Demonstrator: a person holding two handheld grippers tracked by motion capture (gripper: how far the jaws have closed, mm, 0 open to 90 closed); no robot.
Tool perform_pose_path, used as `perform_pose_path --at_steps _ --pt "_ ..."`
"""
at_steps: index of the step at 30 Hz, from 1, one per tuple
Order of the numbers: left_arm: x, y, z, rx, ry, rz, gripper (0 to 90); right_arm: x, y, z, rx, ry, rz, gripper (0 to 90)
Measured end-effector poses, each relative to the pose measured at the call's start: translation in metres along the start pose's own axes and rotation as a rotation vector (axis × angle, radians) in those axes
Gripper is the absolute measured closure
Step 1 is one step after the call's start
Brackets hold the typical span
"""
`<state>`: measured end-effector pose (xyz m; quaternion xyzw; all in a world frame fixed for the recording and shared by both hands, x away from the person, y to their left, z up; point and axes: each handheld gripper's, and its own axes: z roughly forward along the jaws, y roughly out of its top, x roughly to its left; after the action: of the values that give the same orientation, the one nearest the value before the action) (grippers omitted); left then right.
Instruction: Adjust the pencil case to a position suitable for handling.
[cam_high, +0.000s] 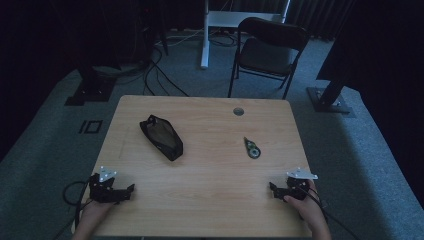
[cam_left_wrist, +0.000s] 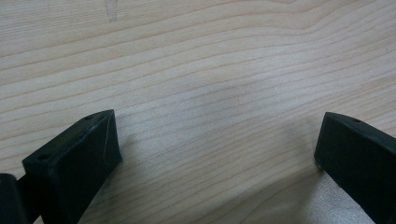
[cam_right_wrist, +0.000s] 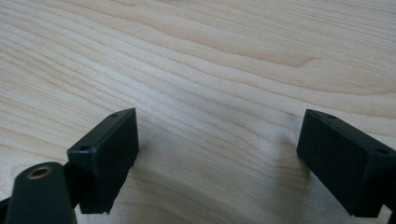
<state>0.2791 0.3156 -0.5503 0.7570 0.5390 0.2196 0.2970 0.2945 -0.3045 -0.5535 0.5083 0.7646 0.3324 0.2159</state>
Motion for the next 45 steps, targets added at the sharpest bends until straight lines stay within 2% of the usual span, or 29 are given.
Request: perform_pose_path --at_steps 13,31,45 --pt "0.0 0.0 0.0 0.0 0.0 0.0 0.2 0.002 0.002 0.0 0.005 0.002 -0.001 13.1" --pt "0.0 0.0 0.0 0.0 0.0 0.0 0.1 0.021 0.022 0.008 -0.017 0.035 -0.026 13.5" --pt "0.0 0.0 0.0 0.0 0.0 0.0 0.2 0.044 0.045 0.017 -0.05 0.083 -0.047 13.6"
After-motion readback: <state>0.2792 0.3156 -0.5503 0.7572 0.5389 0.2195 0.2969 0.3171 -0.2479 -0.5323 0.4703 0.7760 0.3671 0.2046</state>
